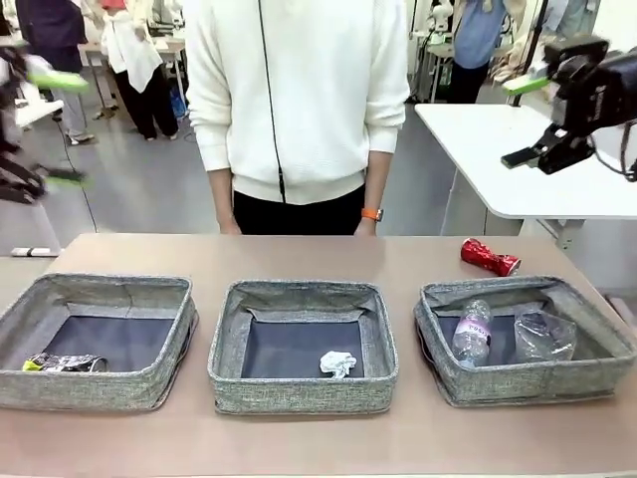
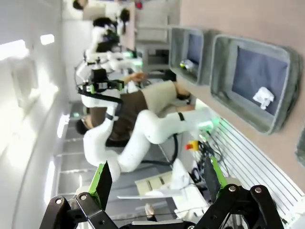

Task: Sort the waste into the appropriate baskets.
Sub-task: Place the picked waste into the Fabric basket indicated by the person.

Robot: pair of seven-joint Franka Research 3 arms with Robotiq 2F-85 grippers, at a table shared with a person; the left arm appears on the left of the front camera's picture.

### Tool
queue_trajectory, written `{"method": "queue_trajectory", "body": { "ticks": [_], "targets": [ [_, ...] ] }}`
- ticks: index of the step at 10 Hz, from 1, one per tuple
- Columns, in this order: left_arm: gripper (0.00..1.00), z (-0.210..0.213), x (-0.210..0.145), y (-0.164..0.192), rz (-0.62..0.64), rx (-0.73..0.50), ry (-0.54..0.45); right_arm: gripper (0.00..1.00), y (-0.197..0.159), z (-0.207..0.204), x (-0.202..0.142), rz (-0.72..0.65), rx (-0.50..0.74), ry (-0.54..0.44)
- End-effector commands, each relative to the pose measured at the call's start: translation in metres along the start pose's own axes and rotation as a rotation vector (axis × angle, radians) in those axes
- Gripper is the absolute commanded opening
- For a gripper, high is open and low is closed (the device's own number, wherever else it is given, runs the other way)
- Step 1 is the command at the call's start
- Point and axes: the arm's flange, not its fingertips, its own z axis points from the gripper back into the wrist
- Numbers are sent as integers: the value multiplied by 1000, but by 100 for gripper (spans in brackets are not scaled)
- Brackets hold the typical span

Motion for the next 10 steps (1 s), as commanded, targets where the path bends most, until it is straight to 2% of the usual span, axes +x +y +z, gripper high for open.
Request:
{"method": "queue_trajectory", "body": {
  "ticks": [1, 2, 3, 4, 10],
  "targets": [
    [100, 28, -72, 41, 8, -86, -118, 100, -13, 16, -28, -25, 53, -88],
    [100, 38, -88, 49, 18, -75, -131, 100, -23, 30, -42, -43, 79, -182],
    [100, 38, -94, 61, 63, -31, -82, 100, -31, 40, -52, -59, 115, -266],
    [100, 56, -19, -11, 6, -59, -118, 100, -16, 25, -23, -32, 35, -92],
    [100, 56, -19, -11, 6, -59, -118, 100, -16, 25, -23, -32, 35, -92]
  ]
}}
